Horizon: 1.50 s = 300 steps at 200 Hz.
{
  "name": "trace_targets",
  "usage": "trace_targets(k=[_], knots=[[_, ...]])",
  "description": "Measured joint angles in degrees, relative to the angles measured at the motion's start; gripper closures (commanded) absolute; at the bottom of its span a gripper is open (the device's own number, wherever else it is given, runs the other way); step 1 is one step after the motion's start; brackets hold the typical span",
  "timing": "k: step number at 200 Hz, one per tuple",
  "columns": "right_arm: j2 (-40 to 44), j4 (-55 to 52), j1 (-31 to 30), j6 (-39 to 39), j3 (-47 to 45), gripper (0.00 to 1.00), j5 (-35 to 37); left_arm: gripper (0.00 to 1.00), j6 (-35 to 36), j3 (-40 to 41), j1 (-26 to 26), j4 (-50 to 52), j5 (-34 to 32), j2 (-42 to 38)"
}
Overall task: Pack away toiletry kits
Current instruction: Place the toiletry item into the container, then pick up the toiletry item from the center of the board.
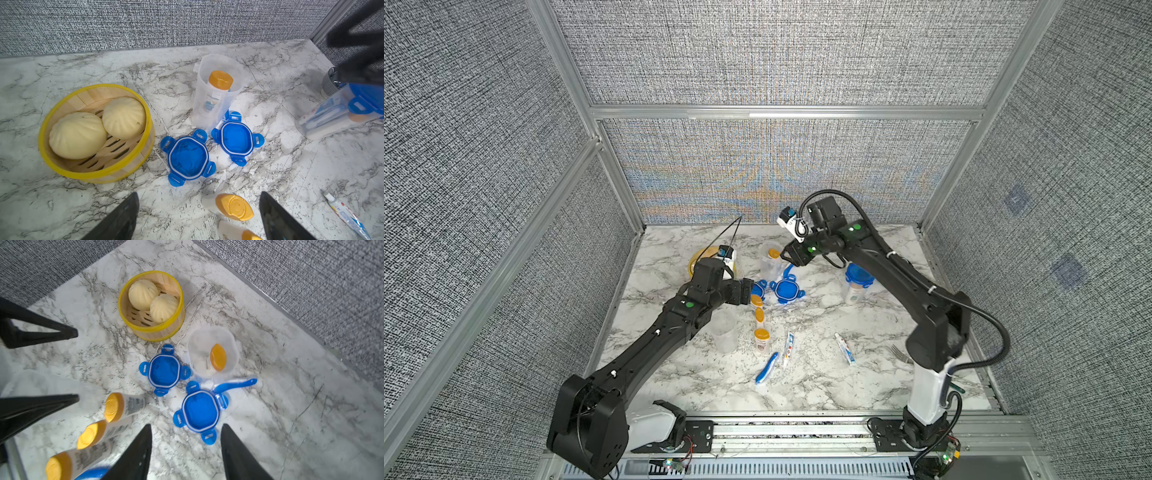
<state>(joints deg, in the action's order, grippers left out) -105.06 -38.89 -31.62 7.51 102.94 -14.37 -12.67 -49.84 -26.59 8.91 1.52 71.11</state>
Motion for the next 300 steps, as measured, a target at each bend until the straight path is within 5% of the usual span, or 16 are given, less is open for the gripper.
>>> trace_targets(k=[38, 64, 204, 300], knots=[[12.04, 5.29, -2.84, -15.50, -20.04, 0.50, -3.96, 0.10, 0.76, 3.08, 0.37, -0.48, 0.09, -2.01], [14.67, 5.60, -7.02, -17.42, -23.85, 0.50, -5.38, 0.10, 1.77, 5.40, 1.01, -2.10, 1.07, -2.82], [5.55, 3.87, -18.05, -38.95, -19.56, 0.53, 7.87, 0.09, 3.21, 8.33, 2.54, -2.49, 2.91, -5.73], [-1.09, 4.83, -20.74, -43.21, -14.60, 0.52, 9.55, 0.09, 3.43, 10.67, 6.54, -1.73, 4.66, -8.35]])
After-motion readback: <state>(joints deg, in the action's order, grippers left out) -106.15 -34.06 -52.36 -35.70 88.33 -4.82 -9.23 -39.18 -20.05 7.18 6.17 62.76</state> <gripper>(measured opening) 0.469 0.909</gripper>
